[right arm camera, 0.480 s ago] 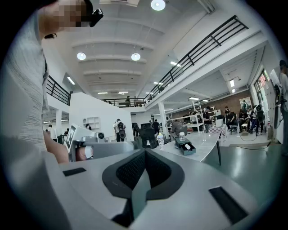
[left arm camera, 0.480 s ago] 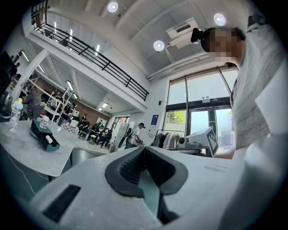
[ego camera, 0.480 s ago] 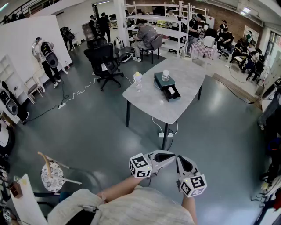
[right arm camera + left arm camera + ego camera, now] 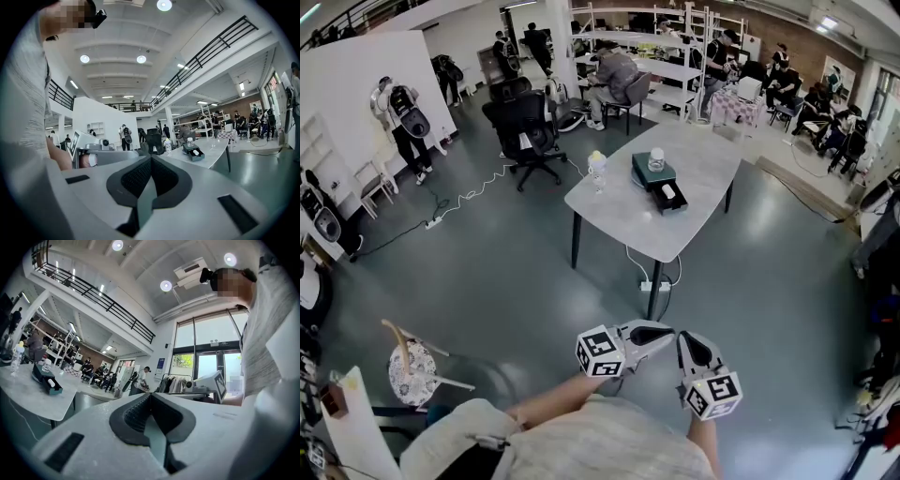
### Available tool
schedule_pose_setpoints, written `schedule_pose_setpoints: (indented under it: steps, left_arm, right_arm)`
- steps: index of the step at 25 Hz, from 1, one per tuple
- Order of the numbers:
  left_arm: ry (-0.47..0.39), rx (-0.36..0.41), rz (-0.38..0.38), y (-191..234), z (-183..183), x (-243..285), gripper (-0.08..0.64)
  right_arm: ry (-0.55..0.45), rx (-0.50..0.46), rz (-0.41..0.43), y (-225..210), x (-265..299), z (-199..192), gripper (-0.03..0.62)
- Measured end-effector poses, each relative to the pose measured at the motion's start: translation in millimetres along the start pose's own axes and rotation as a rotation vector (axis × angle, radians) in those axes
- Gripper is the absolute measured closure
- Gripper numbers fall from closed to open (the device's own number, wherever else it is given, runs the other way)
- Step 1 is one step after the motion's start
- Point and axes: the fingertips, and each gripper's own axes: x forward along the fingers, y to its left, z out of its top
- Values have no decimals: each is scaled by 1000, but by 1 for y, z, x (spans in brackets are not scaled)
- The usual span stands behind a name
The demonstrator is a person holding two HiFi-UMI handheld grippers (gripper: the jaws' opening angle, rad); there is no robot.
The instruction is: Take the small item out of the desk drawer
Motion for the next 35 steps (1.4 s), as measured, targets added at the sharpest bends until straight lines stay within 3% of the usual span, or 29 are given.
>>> schedule_pose_setpoints:
  steps: [6,19,26,35]
  left_arm:
    - [13,-7,1,-4,-3,1,543]
    - [36,-30,67,1,-15,-9,545]
    - [29,-61,83,55,-13,-14,545]
    - [11,-62,65,183,31,-11,545]
  right_arm:
    - [-71,58,61,8,-5,6,581]
    - [-33,83,115,14,3,-11,583]
    - [0,89,117,-2,55,-14,583]
    - [-9,92,99,-51,177,17,583]
